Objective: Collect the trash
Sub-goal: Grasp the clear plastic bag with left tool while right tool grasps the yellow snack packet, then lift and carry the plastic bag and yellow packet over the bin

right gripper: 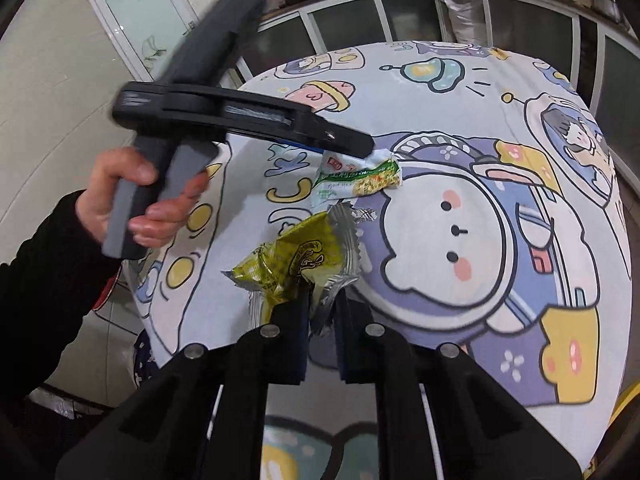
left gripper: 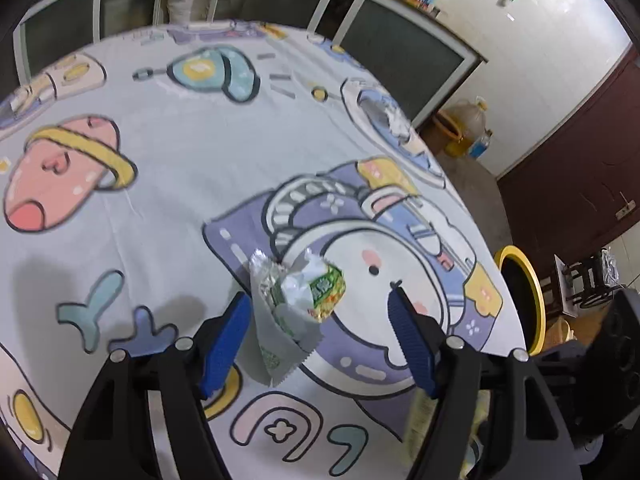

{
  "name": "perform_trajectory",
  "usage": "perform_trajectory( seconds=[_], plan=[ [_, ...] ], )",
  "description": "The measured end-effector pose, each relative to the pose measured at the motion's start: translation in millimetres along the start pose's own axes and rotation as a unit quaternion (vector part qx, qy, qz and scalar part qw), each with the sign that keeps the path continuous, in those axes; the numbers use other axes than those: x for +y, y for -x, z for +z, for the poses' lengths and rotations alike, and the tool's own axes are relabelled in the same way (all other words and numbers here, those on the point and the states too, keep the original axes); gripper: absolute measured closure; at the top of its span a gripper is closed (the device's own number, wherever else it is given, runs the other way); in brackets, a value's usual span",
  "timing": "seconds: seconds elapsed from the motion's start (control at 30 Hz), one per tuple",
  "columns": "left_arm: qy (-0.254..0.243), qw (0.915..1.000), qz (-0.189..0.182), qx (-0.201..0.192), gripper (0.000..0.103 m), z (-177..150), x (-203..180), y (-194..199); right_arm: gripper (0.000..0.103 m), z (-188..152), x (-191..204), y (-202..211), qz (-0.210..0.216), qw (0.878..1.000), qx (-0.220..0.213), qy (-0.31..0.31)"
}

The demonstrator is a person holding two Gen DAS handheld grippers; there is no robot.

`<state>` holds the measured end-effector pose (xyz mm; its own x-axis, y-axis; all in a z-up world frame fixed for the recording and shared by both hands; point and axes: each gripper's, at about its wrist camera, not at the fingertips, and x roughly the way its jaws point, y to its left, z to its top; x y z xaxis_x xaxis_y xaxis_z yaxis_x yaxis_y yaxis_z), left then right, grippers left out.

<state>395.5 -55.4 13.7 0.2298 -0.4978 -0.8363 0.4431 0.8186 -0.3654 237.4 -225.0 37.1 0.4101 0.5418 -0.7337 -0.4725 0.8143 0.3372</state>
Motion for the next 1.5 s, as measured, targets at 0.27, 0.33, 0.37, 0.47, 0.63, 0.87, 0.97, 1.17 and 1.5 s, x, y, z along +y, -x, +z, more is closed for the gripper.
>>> perform_trajectory(
  seconds=[0.27, 0.33, 0.37, 0.47, 0.63, 0.87, 0.97, 1.17, 1.5],
  plan=[
    [-0.023, 0.9978, 0.050, 0.037, 0.084, -12, -10, -36, 0.092, -6, 2, 18, -0.005, 1.000, -0.013, 0.004],
    [-0.012, 0.9988, 0.040, 0.023, 0.085, -12, -9, -29, 0.092, -7, 2, 22, -0.004, 1.000, -0.016, 0.003],
    [-0.006, 0.9992, 0.036, 0.015, 0.085, -11, -8, -23, 0.092, -7, 3, 23, -0.004, 1.000, -0.018, 0.003],
    [0.000, 0.9994, 0.032, -0.011, 0.085, -12, -8, -1, 0.092, -9, 5, 27, -0.001, 1.000, -0.022, 0.005],
    [0.007, 0.9984, 0.043, -0.035, 0.085, -23, -7, 31, 0.092, -13, 10, 34, 0.001, 1.000, -0.029, 0.005],
    [0.016, 0.9967, 0.060, -0.053, 0.085, -59, -6, 56, 0.092, -29, 10, 44, -0.009, 1.000, -0.027, -0.007],
    [0.015, 0.9966, 0.058, -0.056, 0.085, -73, -13, 59, 0.092, -43, -1, 52, -0.024, 0.999, -0.025, -0.028],
    [-0.024, 0.9972, 0.046, -0.054, 0.085, -89, -57, 51, 0.092, -72, -37, 85, -0.079, 0.993, -0.038, -0.073],
    [-0.114, 0.9884, -0.002, -0.100, 0.085, -55, -183, 34, 0.092, -98, -99, 193, -0.203, 0.962, -0.121, -0.140]
  ],
)
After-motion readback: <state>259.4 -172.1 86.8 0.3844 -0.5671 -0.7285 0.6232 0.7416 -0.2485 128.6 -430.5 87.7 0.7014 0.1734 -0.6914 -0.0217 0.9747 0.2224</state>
